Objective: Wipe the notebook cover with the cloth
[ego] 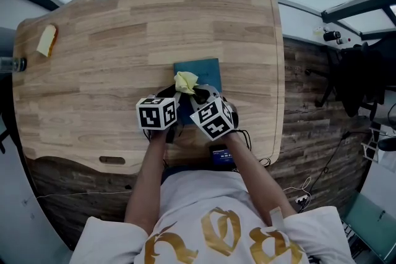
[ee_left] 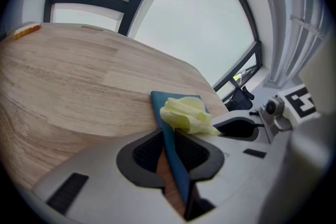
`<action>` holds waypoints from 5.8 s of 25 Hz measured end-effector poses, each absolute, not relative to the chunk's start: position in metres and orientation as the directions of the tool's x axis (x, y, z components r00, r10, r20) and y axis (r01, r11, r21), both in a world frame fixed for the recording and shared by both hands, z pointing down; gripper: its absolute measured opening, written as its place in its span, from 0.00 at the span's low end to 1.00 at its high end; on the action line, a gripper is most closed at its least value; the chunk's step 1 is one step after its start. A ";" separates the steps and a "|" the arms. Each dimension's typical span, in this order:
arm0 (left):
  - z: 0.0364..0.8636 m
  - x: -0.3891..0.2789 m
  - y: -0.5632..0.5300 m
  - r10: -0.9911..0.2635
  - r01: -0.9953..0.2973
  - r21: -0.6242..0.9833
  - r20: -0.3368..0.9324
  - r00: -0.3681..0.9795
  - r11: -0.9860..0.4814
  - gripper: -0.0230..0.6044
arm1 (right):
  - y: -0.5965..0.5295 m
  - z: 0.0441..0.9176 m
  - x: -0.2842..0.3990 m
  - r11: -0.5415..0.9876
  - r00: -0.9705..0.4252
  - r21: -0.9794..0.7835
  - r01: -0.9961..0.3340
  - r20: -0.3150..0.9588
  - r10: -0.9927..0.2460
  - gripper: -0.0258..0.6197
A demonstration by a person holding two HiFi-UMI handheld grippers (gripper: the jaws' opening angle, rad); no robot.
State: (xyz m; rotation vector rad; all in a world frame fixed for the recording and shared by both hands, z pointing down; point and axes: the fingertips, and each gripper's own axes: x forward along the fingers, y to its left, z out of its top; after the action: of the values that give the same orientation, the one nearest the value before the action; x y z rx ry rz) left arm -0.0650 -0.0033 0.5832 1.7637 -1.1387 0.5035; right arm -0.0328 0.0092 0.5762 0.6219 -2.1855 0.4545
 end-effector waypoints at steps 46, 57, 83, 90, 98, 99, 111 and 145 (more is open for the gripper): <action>0.584 -0.065 -0.003 -0.480 -0.868 0.481 0.736 0.478 -0.126 0.17 | 0.073 0.577 0.030 0.771 -0.510 -0.128 -0.624 0.814 -0.278 0.10; 0.584 -0.064 -0.001 -0.482 -0.871 0.475 0.737 0.473 -0.127 0.17 | 0.067 0.578 0.037 0.763 -0.481 -0.089 -0.640 0.821 -0.307 0.10; 0.582 -0.065 -0.003 -0.479 -0.869 0.479 0.737 0.477 -0.129 0.17 | -0.026 0.577 0.037 0.694 -0.496 -0.109 -0.712 0.778 -0.386 0.10; 0.582 -0.064 -0.003 -0.480 -0.868 0.481 0.736 0.478 -0.127 0.17 | -0.058 0.574 0.043 0.653 -0.486 -0.094 -0.752 0.749 -0.451 0.10; 0.582 -0.065 -0.003 -0.481 -0.868 0.479 0.735 0.478 -0.130 0.17 | -0.061 0.576 0.044 0.625 -0.467 -0.096 -0.775 0.752 -0.465 0.10; 0.582 -0.065 -0.003 -0.481 -0.868 0.479 0.735 0.478 -0.130 0.17 | -0.062 0.576 0.044 0.620 -0.464 -0.095 -0.779 0.753 -0.467 0.10; 0.581 -0.064 -0.003 -0.481 -0.869 0.478 0.736 0.476 -0.129 0.17 | -0.058 0.575 0.029 0.642 -0.459 -0.078 -0.763 0.764 -0.453 0.10; 0.583 -0.065 -0.003 -0.481 -0.867 0.481 0.735 0.478 -0.127 0.17 | -0.012 0.577 -0.031 0.785 -0.545 -0.110 -0.610 0.777 -0.315 0.10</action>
State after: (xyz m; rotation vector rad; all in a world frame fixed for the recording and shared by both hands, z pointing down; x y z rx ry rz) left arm -0.0648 -0.0029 0.5825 1.7704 -1.1459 0.5079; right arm -0.0309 -0.0121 0.5769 0.6830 -2.1782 0.4755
